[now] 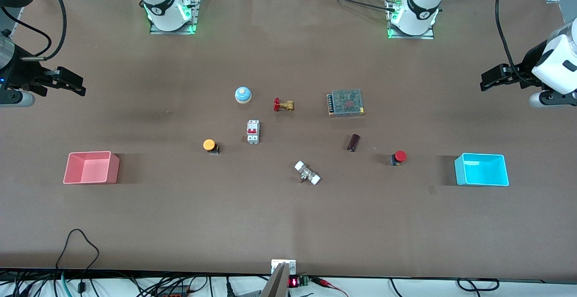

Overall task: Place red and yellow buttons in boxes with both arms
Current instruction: 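Move the left gripper toward the red button while the right gripper reaches forward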

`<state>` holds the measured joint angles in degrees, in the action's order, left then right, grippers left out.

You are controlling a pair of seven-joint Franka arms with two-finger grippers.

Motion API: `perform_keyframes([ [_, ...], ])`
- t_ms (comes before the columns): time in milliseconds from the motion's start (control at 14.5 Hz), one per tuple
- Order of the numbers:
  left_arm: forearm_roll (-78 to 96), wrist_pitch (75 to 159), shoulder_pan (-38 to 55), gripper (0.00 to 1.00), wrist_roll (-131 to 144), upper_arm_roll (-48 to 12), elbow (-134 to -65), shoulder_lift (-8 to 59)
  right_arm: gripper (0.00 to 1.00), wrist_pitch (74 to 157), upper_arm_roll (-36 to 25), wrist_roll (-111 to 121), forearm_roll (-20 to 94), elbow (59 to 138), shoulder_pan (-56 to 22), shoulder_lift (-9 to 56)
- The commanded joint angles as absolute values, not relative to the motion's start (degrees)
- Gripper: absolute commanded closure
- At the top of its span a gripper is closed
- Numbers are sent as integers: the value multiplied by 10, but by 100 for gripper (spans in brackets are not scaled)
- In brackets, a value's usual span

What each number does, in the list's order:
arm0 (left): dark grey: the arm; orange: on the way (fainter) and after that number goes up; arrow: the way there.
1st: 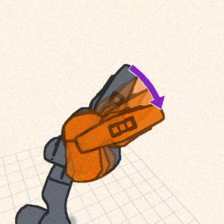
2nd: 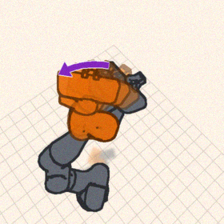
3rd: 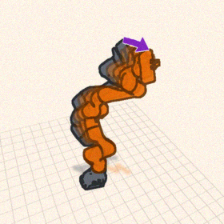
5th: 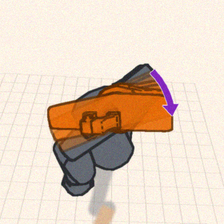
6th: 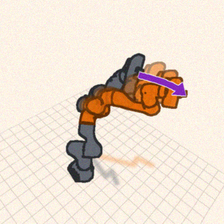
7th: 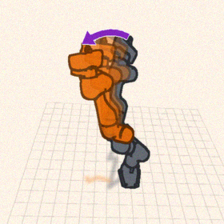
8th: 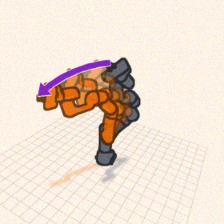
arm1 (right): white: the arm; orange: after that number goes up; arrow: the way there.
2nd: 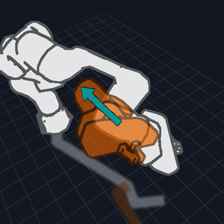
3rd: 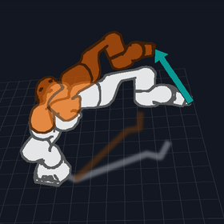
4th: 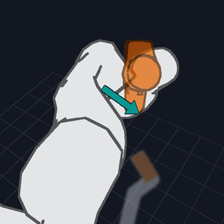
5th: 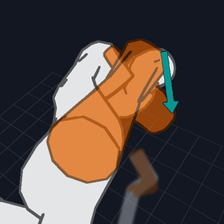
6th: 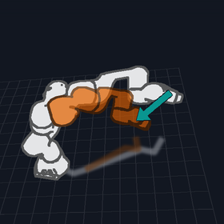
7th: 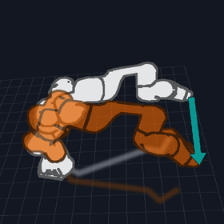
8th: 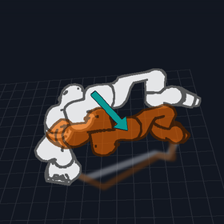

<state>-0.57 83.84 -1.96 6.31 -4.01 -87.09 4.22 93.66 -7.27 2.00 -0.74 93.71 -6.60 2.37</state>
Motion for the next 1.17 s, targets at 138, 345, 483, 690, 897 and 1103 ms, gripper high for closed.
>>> perform_keyframes([
  [138, -11, 836, -15, 0, 69, -44, -862, 60, 0, 929, -69, 21, -13, 935, -65, 17],
  [345, -10, 851, -14, 0, 69, -54, -862, 87, 0, 939, -70, 15, -5, 933, -62, 25],
  [483, -9, 873, -14, 0, 68, -54, -862, 106, 0, 942, -75, 15, 12, 934, -55, 36],
  [690, 4, 907, -6, 0, 68, -54, -867, 134, 0, 950, -76, 16, 44, 933, -38, 52],
  [897, 15, 942, -6, 0, 69, -57, -869, 171, 0, 959, -75, 20, 44, 932, -40, 74],
  [1103, 28, 980, -2, 0, 69, -57, -871, 209, 0, 973, -70, 16, 47, 933, -47, 101],
])
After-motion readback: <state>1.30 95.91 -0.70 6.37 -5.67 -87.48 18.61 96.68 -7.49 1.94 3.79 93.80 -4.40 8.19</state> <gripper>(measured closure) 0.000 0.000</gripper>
